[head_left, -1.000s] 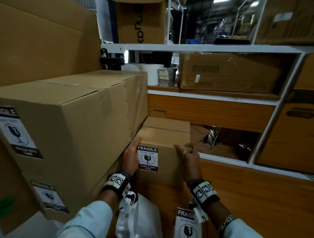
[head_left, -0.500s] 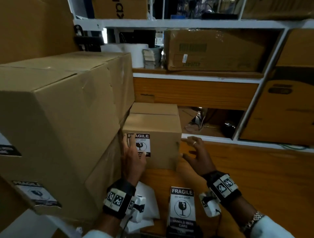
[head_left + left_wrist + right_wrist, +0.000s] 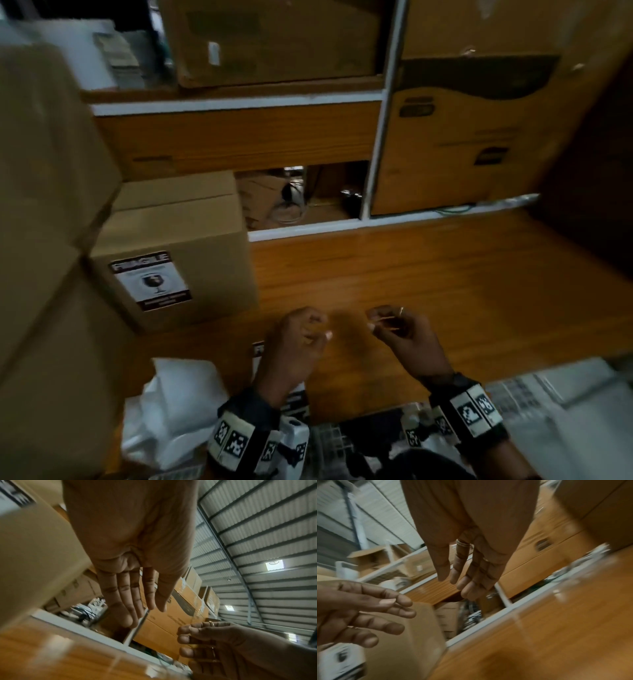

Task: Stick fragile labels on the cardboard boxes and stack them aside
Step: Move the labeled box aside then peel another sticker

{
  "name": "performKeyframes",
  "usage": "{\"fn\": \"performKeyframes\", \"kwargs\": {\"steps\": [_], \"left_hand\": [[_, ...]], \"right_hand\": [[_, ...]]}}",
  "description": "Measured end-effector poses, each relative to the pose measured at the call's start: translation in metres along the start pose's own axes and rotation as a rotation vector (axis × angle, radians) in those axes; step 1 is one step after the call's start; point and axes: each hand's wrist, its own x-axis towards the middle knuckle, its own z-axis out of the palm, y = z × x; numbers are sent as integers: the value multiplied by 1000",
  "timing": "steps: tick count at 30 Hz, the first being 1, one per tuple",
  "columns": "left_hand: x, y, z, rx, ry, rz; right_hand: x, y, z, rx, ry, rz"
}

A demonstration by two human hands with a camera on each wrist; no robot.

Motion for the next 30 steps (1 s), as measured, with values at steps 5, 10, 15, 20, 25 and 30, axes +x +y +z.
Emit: {"fn": "performKeyframes", "kwargs": {"steps": [5,10,15,20,25,30], "left_hand": [[12,39,83,59,-146,17],[25,93,180,90,-214,53],[49,171,278,111,-224,132],[90,260,352,93,-206,206],[115,323,405,7,-208,223],[151,361,455,-56,-250,271]], "right_hand": [[-41,42,-85,25,139,80],[-72,76,-184,71,271,87],[-81,106,-315,16,369,31],[-65,104,-448,-64,488,-107],[-44,90,-556,-97,593,-217],[-20,81,-645,-162,732,-312]]}}
